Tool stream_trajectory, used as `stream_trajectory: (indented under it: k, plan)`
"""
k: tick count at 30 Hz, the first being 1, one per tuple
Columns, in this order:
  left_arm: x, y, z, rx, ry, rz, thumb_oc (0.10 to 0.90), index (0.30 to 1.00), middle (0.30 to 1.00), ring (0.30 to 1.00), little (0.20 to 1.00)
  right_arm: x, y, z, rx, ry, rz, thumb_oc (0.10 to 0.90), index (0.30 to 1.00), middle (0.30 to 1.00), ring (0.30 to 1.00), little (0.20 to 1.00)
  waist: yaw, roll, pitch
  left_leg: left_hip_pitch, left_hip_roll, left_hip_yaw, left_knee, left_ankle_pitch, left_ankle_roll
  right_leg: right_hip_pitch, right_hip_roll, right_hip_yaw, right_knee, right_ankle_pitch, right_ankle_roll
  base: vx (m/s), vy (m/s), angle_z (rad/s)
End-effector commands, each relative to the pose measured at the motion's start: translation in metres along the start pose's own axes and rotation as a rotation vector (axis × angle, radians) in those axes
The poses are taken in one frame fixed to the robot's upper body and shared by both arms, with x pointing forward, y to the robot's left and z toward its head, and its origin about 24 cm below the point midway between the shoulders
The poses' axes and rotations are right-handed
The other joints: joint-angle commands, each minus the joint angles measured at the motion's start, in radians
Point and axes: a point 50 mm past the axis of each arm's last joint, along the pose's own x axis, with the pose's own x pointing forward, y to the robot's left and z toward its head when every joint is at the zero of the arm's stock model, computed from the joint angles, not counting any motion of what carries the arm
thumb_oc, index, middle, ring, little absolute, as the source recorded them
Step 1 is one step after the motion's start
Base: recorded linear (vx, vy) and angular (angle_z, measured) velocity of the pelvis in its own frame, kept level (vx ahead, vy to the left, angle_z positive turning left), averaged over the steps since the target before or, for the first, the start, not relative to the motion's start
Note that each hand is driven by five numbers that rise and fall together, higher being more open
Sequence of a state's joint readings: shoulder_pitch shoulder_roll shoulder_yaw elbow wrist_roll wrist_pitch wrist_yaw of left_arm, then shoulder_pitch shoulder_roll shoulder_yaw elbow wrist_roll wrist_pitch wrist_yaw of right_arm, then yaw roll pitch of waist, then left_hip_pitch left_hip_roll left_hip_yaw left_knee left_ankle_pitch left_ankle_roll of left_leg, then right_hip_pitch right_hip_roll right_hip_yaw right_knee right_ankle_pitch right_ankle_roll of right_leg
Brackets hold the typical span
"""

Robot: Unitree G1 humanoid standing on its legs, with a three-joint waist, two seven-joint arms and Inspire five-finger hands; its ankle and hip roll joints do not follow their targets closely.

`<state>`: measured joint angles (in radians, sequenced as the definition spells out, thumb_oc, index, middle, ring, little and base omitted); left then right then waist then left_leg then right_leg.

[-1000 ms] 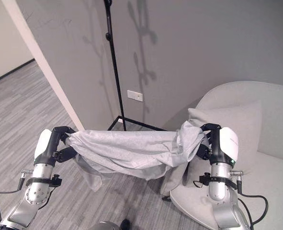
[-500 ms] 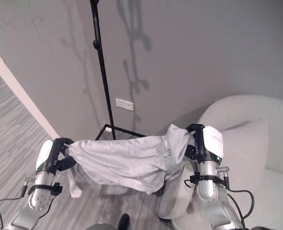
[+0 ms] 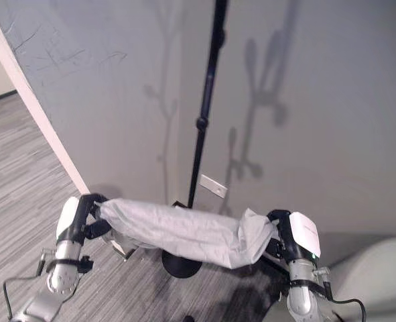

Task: Hang the clothes on the sofa on the clothes rack.

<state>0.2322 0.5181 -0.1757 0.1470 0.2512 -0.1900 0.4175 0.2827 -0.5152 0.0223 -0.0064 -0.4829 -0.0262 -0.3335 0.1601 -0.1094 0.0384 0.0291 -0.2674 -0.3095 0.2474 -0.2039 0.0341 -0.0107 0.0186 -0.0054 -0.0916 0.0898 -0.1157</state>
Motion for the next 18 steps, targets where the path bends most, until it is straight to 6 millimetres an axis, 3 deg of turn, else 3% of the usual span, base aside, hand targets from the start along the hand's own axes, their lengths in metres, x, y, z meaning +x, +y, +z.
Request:
stream_trajectory:
  k: [1, 3, 6, 7, 9, 11, 14, 18]
  plan:
    - [0.037, 0.061, 0.045, 0.027, -0.267, 0.274, 0.400, 0.300, 0.300, 0.300, 0.300, 0.030, -0.073, 0.010, -0.044, -0.124, -0.320, 0.400, 0.300, 0.300, 0.300, 0.300, 0.019, 0.054, -0.119, 0.037, 0.130, -0.012, -0.335, 0.172, 0.009, 0.062, 0.041, -0.060, 0.004, -0.107, 0.148, 0.24, -0.062, 0.20]
    - [0.039, 0.063, 0.051, 0.035, -0.297, 0.287, 0.400, 0.300, 0.300, 0.300, 0.300, 0.030, -0.077, 0.011, -0.051, -0.130, -0.349, 0.400, 0.300, 0.300, 0.300, 0.300, 0.022, 0.051, -0.105, 0.027, 0.123, -0.017, -0.286, 0.161, 0.001, 0.072, 0.039, -0.062, 0.004, -0.115, 0.140, 0.10, -0.059, 0.41]
    - [0.048, 0.071, 0.073, 0.079, -0.402, 0.349, 0.400, 0.300, 0.300, 0.300, 0.300, 0.037, -0.097, 0.016, -0.103, -0.162, -0.443, 0.400, 0.300, 0.300, 0.300, 0.300, 0.003, 0.054, -0.046, -0.104, 0.077, 0.002, -0.033, 0.173, -0.035, 0.088, 0.029, -0.046, 0.004, -0.110, 0.132, -0.01, -0.013, 0.33]
    - [0.050, 0.077, 0.081, 0.102, -0.441, 0.373, 0.400, 0.300, 0.300, 0.300, 0.300, 0.040, -0.104, 0.017, -0.133, -0.172, -0.479, 0.400, 0.300, 0.300, 0.300, 0.300, -0.001, 0.055, -0.042, -0.132, 0.083, 0.024, -0.018, 0.166, -0.029, 0.086, 0.027, -0.040, 0.004, -0.109, 0.134, -0.03, 0.006, 0.30]
    - [0.052, 0.093, 0.087, 0.158, -0.472, 0.469, 0.400, 0.300, 0.300, 0.300, 0.300, 0.044, -0.116, 0.021, -0.154, -0.187, -0.547, 0.400, 0.300, 0.300, 0.300, 0.300, 0.007, 0.041, -0.041, -0.171, 0.113, 0.025, -0.072, 0.159, 0.000, 0.077, 0.016, -0.026, 0.004, -0.107, 0.132, 0.03, -0.030, 0.08]
    - [0.056, 0.099, 0.090, 0.230, -0.476, 0.497, 0.400, 0.300, 0.300, 0.300, 0.300, 0.055, -0.128, 0.032, -0.196, -0.237, -0.622, 0.400, 0.300, 0.300, 0.300, 0.300, 0.002, 0.039, -0.056, -0.161, 0.146, 0.006, -0.194, 0.193, 0.014, 0.070, 0.018, -0.018, 0.008, -0.115, 0.127, 0.07, -0.014, -0.21]
    - [0.051, 0.132, 0.095, 0.274, -0.491, 0.705, 0.400, 0.300, 0.300, 0.300, 0.300, 0.050, -0.144, 0.023, -0.285, -0.168, -0.738, 0.400, 0.300, 0.300, 0.300, 0.300, -0.005, 0.068, -0.091, -0.094, 0.183, -0.023, -0.335, 0.247, -0.014, 0.082, 0.030, -0.012, 0.004, -0.125, 0.125, 0.15, 0.029, -0.20]
    - [0.032, 0.150, 0.089, 0.296, -0.475, 0.807, 0.400, 0.300, 0.300, 0.300, 0.300, 0.040, -0.154, 0.016, -0.331, -0.103, -0.833, 0.400, 0.300, 0.300, 0.300, 0.300, -0.008, 0.075, -0.131, -0.055, 0.175, -0.037, -0.335, 0.231, -0.029, 0.104, 0.022, -0.003, 0.004, -0.144, 0.119, 0.17, 0.036, -0.04]
